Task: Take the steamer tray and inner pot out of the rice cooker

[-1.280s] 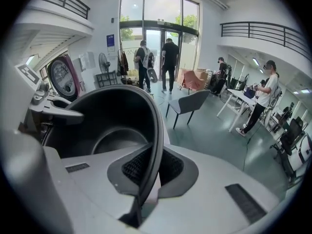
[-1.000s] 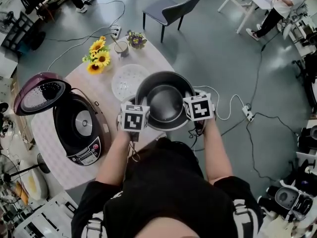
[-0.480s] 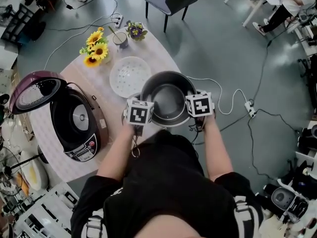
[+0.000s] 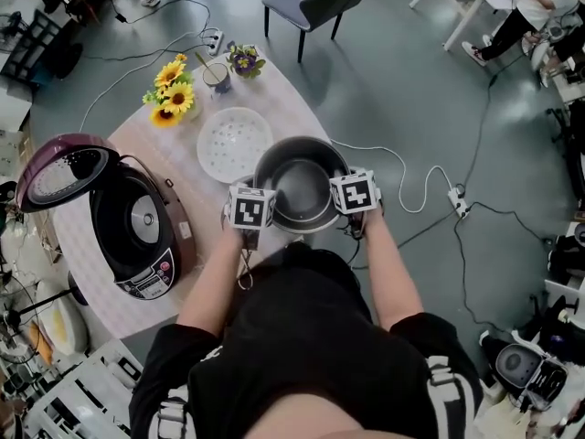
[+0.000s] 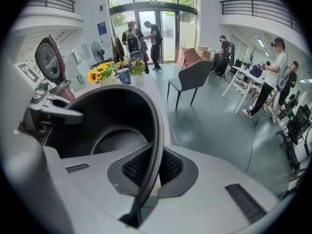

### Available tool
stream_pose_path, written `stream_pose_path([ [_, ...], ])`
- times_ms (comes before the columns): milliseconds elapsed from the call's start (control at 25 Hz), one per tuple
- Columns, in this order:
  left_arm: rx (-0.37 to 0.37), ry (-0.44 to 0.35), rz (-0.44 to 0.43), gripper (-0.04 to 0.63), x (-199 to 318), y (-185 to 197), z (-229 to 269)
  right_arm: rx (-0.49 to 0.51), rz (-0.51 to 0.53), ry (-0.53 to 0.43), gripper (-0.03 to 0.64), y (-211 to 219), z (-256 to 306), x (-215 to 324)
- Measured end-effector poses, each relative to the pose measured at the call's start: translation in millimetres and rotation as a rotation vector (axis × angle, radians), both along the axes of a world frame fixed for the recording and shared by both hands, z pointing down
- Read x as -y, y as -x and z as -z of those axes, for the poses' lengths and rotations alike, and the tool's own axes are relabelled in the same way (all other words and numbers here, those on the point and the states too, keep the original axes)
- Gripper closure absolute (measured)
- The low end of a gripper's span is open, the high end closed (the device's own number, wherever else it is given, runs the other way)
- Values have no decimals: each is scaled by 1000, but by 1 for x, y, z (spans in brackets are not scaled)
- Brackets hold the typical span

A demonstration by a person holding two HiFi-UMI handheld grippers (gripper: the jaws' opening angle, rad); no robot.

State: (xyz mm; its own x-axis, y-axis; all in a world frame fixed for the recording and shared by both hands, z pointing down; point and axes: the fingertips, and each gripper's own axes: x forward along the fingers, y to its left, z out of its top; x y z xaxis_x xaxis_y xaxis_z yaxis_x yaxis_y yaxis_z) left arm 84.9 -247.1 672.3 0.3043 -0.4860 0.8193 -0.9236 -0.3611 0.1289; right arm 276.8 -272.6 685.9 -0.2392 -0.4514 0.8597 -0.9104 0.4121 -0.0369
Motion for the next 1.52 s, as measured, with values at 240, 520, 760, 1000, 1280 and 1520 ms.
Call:
stream_pose_path([
  [240, 19, -19, -21, 517, -4, -2, -3, 10, 22, 61, 605, 3, -13, -15],
  [520, 31, -86, -35, 467, -2, 4, 5, 2, 47, 42, 583, 3, -11, -14],
  [760, 27, -239, -6, 456, 6, 14, 56, 15, 69, -162, 528, 8, 50, 11],
  [1000, 14, -615, 95, 459, 23, 40, 163, 91, 96, -475, 528, 34, 163, 36],
  [1280, -22, -883, 202, 488, 4, 86, 280, 377, 144, -943, 528, 93, 319, 26],
  [1520, 6, -1039, 328, 587, -38, 149, 344, 565, 141, -1133, 617, 142, 391, 5],
])
